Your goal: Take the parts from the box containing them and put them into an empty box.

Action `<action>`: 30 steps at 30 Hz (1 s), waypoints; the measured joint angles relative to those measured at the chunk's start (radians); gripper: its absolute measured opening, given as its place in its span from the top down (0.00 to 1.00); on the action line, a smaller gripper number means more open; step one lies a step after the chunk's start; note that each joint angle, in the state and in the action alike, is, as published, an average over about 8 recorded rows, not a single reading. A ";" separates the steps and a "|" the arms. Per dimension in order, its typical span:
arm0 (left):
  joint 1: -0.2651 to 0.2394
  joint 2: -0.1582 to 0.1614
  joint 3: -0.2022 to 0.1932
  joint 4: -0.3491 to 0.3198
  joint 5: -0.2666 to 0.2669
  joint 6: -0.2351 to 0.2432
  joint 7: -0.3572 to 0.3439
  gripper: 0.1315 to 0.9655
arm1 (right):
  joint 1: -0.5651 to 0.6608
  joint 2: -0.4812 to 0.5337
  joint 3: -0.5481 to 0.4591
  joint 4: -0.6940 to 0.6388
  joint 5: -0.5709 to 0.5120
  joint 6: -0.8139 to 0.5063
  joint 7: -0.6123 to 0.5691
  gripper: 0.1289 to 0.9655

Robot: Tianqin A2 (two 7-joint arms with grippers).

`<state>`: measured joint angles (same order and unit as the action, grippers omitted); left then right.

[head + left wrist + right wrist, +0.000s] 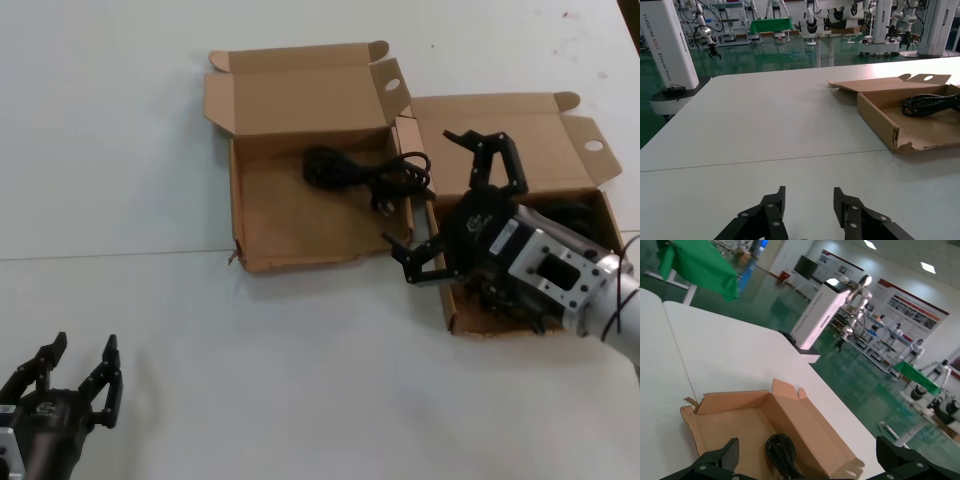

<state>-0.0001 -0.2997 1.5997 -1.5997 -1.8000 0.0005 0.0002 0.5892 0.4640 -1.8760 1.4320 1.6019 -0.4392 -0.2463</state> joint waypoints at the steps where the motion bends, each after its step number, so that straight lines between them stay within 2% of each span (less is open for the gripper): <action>1: 0.000 0.000 0.000 0.000 0.000 0.000 0.000 0.75 | -0.008 -0.002 0.004 0.002 0.003 0.006 0.000 0.00; 3: 0.000 0.000 0.000 0.000 0.000 0.000 0.000 0.73 | -0.025 -0.007 0.012 0.007 0.008 0.019 0.000 0.00; 11: 0.000 0.000 0.000 0.000 0.000 0.000 0.000 0.49 | -0.094 -0.026 0.044 0.027 0.032 0.070 0.000 0.00; 15: 0.000 0.000 0.000 0.000 0.000 0.000 0.000 0.49 | -0.129 -0.036 0.060 0.037 0.043 0.096 0.000 0.00; 23: 0.000 0.000 0.000 0.000 0.000 0.000 0.000 0.25 | -0.199 -0.055 0.093 0.057 0.067 0.148 0.000 0.00; 30: 0.000 0.000 0.000 0.000 0.000 0.000 0.000 0.13 | -0.260 -0.072 0.122 0.074 0.087 0.193 0.000 0.00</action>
<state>0.0000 -0.2998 1.5999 -1.5999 -1.8000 0.0002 0.0002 0.3291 0.3918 -1.7545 1.5059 1.6891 -0.2458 -0.2463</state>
